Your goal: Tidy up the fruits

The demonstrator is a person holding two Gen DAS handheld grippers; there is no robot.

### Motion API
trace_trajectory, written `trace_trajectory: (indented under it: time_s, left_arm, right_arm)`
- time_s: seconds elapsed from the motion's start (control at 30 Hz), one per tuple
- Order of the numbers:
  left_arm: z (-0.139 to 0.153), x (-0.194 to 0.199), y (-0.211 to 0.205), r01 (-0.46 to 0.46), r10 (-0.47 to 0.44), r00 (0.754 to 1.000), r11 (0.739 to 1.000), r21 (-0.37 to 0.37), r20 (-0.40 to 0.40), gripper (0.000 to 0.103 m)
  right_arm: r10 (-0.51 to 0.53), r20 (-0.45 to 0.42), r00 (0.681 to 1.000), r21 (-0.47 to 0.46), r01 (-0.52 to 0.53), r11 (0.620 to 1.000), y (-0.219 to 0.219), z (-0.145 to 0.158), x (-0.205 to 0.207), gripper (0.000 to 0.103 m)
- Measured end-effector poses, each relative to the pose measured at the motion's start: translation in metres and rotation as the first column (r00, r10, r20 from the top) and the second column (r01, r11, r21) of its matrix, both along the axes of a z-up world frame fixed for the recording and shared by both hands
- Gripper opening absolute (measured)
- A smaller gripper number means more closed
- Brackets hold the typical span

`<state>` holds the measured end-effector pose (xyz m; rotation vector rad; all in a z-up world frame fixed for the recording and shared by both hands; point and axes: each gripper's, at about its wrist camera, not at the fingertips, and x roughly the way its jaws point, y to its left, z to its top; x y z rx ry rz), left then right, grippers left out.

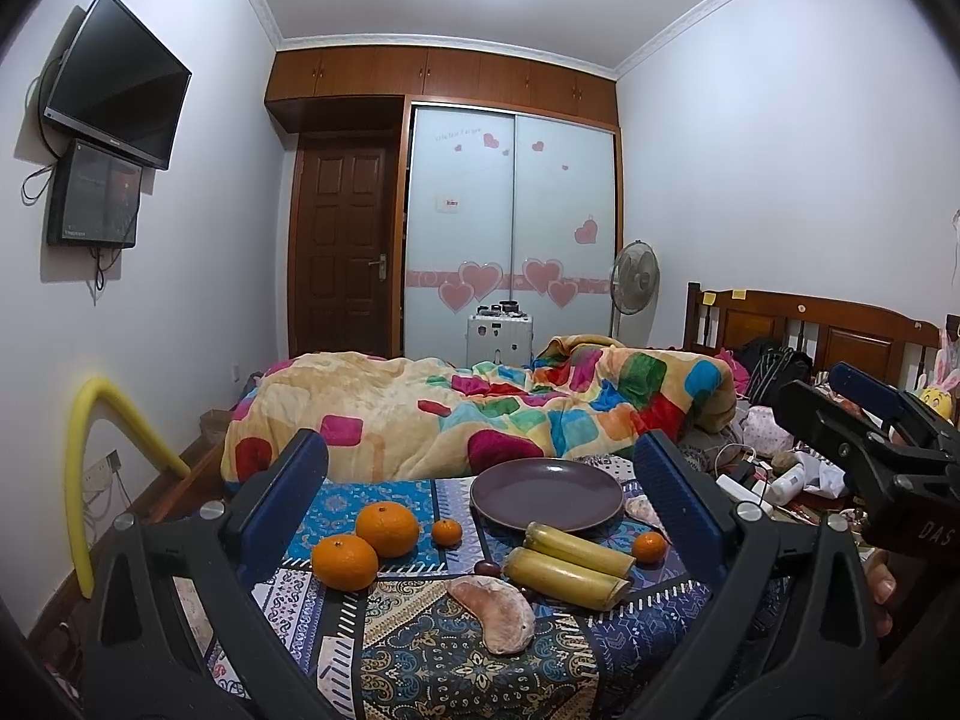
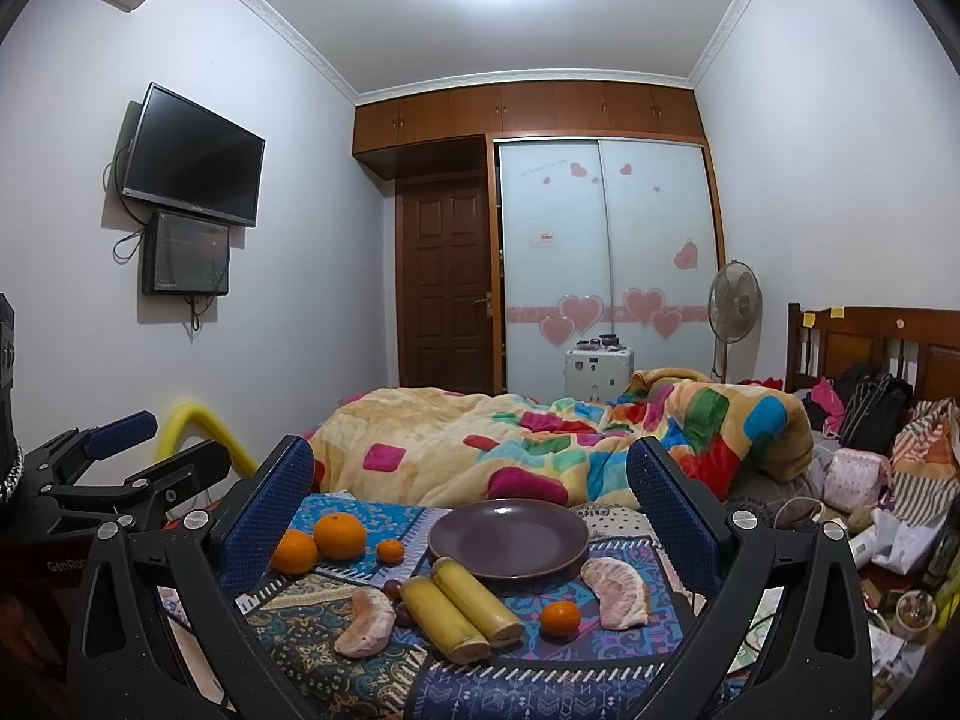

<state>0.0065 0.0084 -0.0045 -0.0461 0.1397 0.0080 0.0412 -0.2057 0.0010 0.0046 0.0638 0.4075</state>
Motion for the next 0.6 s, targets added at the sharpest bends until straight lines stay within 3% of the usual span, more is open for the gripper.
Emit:
trace_trajectory:
  time_s: [0.6]
  left_arm:
    - [0.0013, -0.0031, -0.0041, 0.002, -0.002, 1.0, 1.0, 0.014, 0.012, 0.103]
  right_arm:
    - [-0.003, 0.003, 1.0, 0.007, 0.003, 1.0, 0.0001, 0.0008, 0.0004, 0.103]
